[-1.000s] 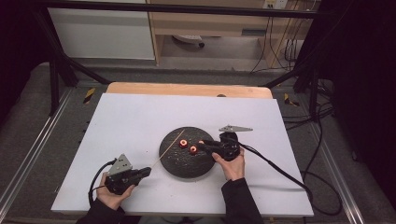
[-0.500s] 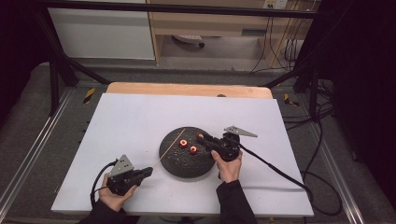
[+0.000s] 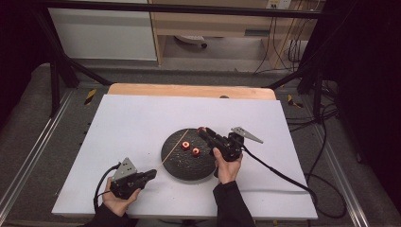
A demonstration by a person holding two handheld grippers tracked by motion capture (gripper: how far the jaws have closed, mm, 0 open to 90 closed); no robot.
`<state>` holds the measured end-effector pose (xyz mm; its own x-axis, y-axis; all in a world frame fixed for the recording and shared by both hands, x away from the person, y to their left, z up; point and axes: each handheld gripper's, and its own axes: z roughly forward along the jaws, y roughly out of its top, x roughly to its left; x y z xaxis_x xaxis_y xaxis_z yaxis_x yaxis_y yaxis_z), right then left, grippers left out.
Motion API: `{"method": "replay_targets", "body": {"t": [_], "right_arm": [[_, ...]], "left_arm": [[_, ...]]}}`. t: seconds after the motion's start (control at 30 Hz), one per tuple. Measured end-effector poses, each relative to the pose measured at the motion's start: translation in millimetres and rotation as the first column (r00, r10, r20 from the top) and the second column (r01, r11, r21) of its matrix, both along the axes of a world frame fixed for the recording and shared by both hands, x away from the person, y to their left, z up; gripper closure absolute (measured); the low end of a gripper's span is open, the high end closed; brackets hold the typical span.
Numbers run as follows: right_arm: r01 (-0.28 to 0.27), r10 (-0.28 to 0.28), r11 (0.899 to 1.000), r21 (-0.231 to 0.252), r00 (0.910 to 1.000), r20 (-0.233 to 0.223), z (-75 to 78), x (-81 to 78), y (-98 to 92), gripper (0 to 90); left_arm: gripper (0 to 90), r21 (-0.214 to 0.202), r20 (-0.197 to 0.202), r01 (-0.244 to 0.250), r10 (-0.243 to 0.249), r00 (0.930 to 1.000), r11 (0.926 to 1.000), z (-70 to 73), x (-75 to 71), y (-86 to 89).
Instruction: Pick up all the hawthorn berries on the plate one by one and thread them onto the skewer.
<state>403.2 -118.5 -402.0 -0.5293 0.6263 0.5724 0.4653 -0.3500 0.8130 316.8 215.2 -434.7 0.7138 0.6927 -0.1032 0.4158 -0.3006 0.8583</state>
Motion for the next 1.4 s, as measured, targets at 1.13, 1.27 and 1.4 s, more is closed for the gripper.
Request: {"method": "replay_targets", "body": {"t": [1.13, 1.27, 1.4], "right_arm": [[0.093, -0.113, 0.97, 0.225, 0.9904, 0.079, 1.4, 12.0, 2.4, 61.3], [0.094, -0.119, 0.97, 0.222, 0.9874, 0.104, 3.2, 12.2, 0.8, 61.3], [0.091, -0.123, 0.97, 0.226, 0.9836, 0.132, 4.2, 12.6, 0.1, 61.3]], "left_arm": [[88.6, -0.077, 0.03, -0.008, 0.011, 0.9995, 0.997, 9.5, -5.1, -27.6], [88.7, -0.082, 0.027, 0.0, 0.003, 0.9996, 0.9966, 12.0, -5.8, -33.6], [88.7, -0.093, 0.018, 0.003, -0.002, 0.9998, 0.9956, 12.7, -5.4, -38.1]]}}
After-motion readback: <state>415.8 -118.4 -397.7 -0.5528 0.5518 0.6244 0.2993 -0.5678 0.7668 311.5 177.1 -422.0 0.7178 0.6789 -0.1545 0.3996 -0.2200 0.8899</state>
